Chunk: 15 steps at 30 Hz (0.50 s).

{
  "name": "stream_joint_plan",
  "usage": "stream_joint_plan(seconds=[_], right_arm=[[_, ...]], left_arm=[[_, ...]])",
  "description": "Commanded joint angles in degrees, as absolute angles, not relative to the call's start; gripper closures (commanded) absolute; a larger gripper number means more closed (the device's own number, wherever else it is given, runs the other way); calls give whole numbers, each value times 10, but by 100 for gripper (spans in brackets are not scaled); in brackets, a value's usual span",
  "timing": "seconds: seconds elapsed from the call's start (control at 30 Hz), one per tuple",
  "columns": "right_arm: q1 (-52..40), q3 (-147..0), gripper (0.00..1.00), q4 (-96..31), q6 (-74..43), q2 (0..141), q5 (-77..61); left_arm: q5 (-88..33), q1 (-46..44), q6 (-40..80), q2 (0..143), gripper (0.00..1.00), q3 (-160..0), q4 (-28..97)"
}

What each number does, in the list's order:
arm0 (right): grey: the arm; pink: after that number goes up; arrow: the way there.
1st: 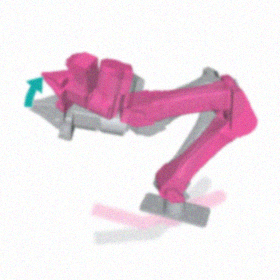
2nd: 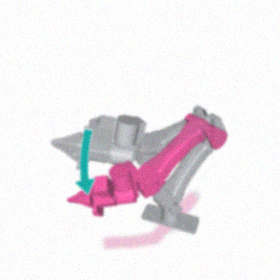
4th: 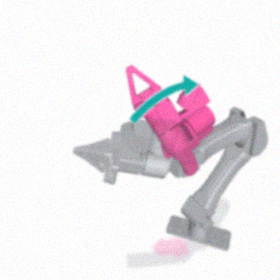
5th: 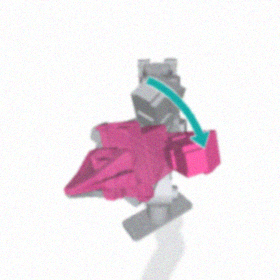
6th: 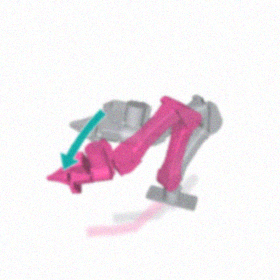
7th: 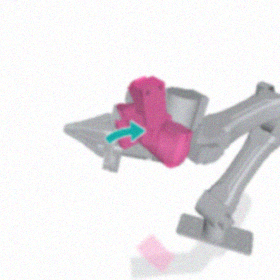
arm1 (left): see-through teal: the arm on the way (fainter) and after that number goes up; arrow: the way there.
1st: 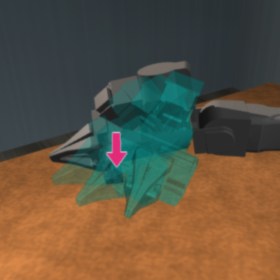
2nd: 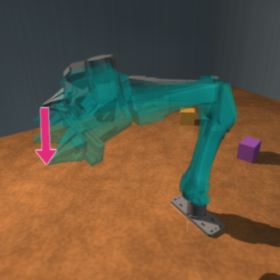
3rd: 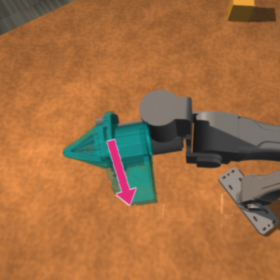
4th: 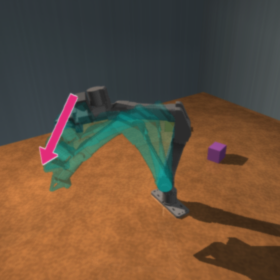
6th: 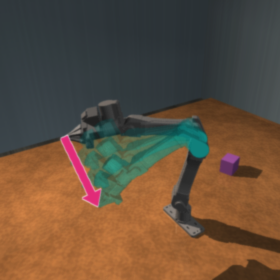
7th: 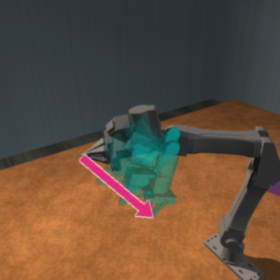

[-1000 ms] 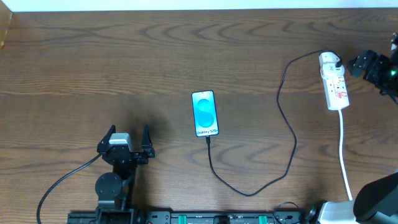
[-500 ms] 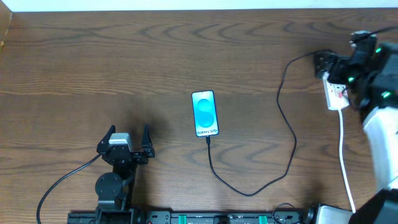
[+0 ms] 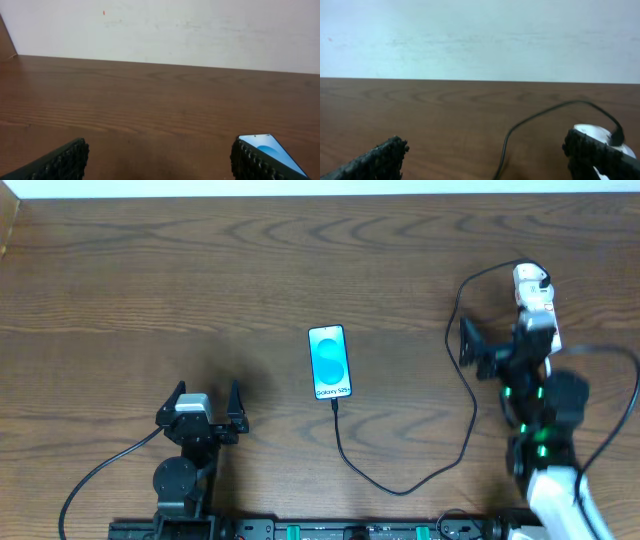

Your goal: Plug charger to phone and switch on socket

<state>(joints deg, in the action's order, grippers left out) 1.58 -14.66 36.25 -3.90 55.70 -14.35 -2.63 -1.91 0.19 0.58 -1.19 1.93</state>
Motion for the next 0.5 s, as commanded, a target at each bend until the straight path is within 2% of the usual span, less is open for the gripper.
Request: stream_joint_plan(seconds=[0.0, 0.1, 0.47], right_arm=[[9, -62, 1, 380, -38, 451, -103], [9, -6, 1, 379, -38, 364, -97], [11, -3, 1, 48, -36, 125, -61]], left_arm=[[-12, -16, 5, 2, 9, -2, 41], [-12, -16, 5, 2, 9, -2, 41], [-12, -16, 5, 2, 9, -2, 41]])
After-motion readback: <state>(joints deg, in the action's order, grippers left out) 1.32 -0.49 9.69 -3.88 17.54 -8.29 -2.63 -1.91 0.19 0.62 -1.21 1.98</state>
